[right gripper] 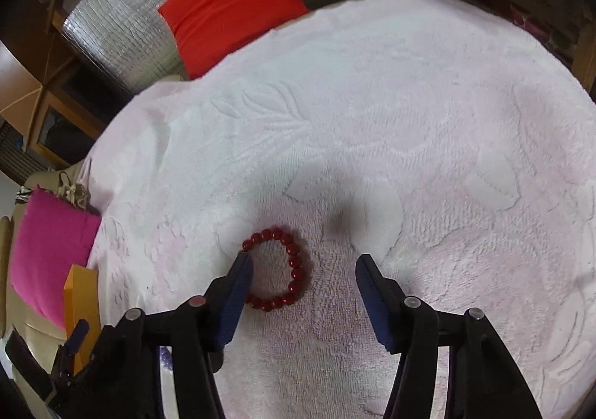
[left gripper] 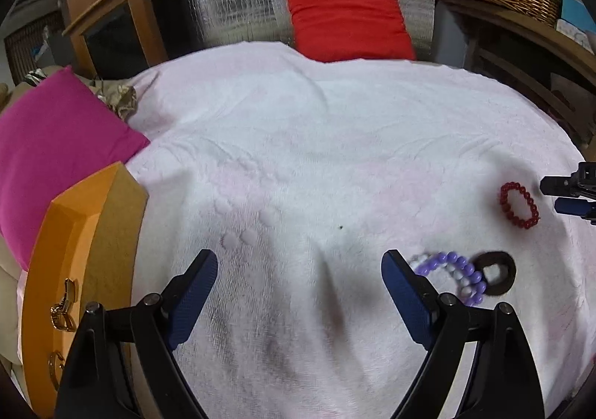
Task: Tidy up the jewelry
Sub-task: 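Grasp the purple bead bracelet with the left tool while the right tool grasps the black hair tie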
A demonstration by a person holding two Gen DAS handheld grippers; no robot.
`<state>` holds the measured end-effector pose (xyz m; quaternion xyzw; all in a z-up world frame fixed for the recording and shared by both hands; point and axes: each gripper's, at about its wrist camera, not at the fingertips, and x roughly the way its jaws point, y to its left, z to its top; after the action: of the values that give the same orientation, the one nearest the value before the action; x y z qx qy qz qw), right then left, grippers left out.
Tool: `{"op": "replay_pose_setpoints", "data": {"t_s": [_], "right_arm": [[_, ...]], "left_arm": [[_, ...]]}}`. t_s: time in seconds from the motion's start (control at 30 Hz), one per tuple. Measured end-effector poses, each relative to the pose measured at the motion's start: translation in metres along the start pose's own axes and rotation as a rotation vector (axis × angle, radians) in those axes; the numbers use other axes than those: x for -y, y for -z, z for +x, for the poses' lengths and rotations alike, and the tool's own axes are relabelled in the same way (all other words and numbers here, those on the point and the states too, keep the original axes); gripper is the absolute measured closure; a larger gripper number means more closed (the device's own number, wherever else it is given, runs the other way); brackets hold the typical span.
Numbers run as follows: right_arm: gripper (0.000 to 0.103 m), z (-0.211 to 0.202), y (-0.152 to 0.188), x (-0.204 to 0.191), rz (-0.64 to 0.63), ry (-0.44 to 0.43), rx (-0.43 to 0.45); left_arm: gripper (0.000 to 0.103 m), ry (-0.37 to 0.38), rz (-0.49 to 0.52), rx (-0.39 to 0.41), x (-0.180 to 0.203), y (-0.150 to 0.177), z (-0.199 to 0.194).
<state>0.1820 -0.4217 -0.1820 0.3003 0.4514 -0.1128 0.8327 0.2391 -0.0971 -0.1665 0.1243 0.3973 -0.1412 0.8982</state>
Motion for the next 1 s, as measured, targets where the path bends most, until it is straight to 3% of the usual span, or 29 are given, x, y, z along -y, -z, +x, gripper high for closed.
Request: {"op": "replay_pose_setpoints", "data": {"t_s": [0.27,0.47,0.6,0.9,0.93,1.0], "right_arm": [[0.043,0.003,0.012,-0.025,-0.086,-0.073,-0.055],[0.043,0.01,0.026,-0.041,-0.144,-0.096,-0.104],[0.042,0.011,0.028,-0.035,-0.117,-0.115,-0.115],[0.042,0.011,0.024,-0.014,-0.05,-0.103,-0.121],[0.042,0.011,0.023,-0.014,-0.05,-0.102,-0.122],[0.042,0.01,0.023,-0.014,-0.05,-0.104,-0.125]], "left_arm": [[0.013,0.049,0.04,-0.058,-0.013,0.008,0.007],[0.022,0.167,0.094,0.005,0.001,0.011,-0.008],[0.039,0.209,0.13,-0.025,0.018,0.013,-0.001],[0.04,0.297,0.184,-0.03,0.05,0.009,0.013],[0.043,0.304,0.181,-0.042,0.054,0.008,0.018],[0.064,0.328,0.187,-0.065,0.057,0.008,0.025]]}}
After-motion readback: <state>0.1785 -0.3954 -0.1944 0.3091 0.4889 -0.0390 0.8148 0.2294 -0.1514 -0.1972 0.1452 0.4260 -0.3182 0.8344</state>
